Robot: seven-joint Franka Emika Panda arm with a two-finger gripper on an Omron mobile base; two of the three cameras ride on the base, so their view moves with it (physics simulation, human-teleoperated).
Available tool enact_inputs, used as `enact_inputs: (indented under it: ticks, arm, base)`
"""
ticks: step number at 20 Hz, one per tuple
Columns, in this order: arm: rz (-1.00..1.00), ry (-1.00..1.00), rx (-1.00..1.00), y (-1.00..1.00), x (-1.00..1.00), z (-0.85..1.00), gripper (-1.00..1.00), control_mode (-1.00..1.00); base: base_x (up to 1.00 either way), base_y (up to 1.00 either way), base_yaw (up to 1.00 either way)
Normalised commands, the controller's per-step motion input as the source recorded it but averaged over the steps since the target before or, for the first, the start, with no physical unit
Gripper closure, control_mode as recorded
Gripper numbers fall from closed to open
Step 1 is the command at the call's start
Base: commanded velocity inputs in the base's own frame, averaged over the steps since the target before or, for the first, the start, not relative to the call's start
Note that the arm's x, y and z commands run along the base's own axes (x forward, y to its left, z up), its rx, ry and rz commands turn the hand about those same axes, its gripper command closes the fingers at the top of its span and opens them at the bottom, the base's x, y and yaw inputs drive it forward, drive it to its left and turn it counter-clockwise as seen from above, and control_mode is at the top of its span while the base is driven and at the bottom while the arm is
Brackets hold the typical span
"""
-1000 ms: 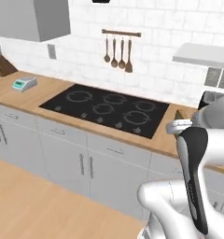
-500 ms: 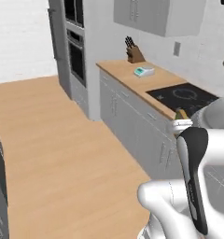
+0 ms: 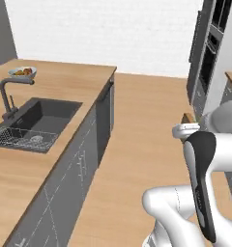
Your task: Start the toaster. Once the lever pops up, take the bread to the plate on the dining counter.
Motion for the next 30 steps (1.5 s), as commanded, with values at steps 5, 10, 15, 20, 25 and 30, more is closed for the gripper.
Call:
enact_inputs:
  ticks: [5, 10, 15, 20, 25, 30]
  arm:
    - [0.00, 0.00, 0.00, 0.00, 0.00, 0.00, 1.00, 1.00]
    - [0.00, 0.00, 0.00, 0.00, 0.00, 0.00, 1.00, 1.00]
    - [0.00, 0.00, 0.00, 0.00, 0.00, 0.00, 1.00, 1.00]
    - [0.00, 0.00, 0.00, 0.00, 0.00, 0.00, 1.00, 1.00]
    - [0.00, 0.00, 0.00, 0.00, 0.00, 0.00, 1.00, 1.00]
    - [0.00, 0.00, 0.00, 0.00, 0.00, 0.00, 1.00, 1.00]
  base:
    - [-0.14, 0.03, 1.00]
    - [-0.28, 0.18, 1.00]
    - [-0.37, 0.53, 0.97]
    - [-0.05, 0.99, 0.66]
    - [0.00, 1.00, 0.29]
    - [0.33, 1.00, 0.12]
